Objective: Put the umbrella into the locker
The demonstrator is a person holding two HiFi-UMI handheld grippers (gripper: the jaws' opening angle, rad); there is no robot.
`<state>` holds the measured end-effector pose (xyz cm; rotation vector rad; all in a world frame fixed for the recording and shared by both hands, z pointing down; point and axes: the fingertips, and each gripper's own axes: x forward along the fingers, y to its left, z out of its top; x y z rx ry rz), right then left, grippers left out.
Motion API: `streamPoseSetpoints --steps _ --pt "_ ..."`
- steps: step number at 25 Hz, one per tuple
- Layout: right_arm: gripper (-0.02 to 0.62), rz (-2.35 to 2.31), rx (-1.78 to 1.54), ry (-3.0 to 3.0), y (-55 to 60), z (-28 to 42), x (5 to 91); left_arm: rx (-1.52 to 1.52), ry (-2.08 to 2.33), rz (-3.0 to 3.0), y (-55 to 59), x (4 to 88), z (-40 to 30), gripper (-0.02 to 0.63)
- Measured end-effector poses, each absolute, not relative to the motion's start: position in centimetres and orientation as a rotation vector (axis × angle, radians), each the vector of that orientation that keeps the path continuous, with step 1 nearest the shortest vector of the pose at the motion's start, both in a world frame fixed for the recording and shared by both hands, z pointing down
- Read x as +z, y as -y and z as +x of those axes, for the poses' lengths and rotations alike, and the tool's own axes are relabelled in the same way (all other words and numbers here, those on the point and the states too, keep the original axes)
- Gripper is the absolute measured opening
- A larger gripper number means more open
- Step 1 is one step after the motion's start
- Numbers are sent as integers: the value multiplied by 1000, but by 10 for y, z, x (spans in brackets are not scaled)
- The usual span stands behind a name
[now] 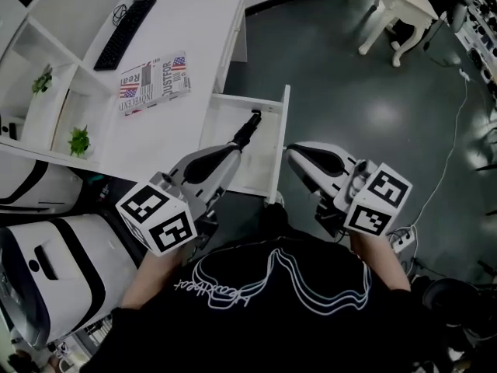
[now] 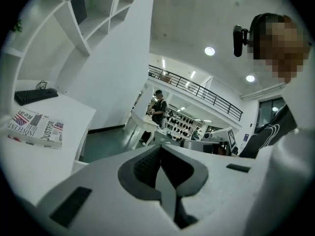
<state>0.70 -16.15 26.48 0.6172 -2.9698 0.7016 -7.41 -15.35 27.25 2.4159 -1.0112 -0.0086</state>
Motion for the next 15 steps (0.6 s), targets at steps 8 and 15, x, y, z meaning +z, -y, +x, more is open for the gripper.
streamPoseSetpoints --steps 8,15 --pt "3 672 643 2987 141 1 257 -31 999 2460 128 261 -76 6" --pt "3 692 681 2981 132 1 266 -29 976 2452 114 267 -78 6"
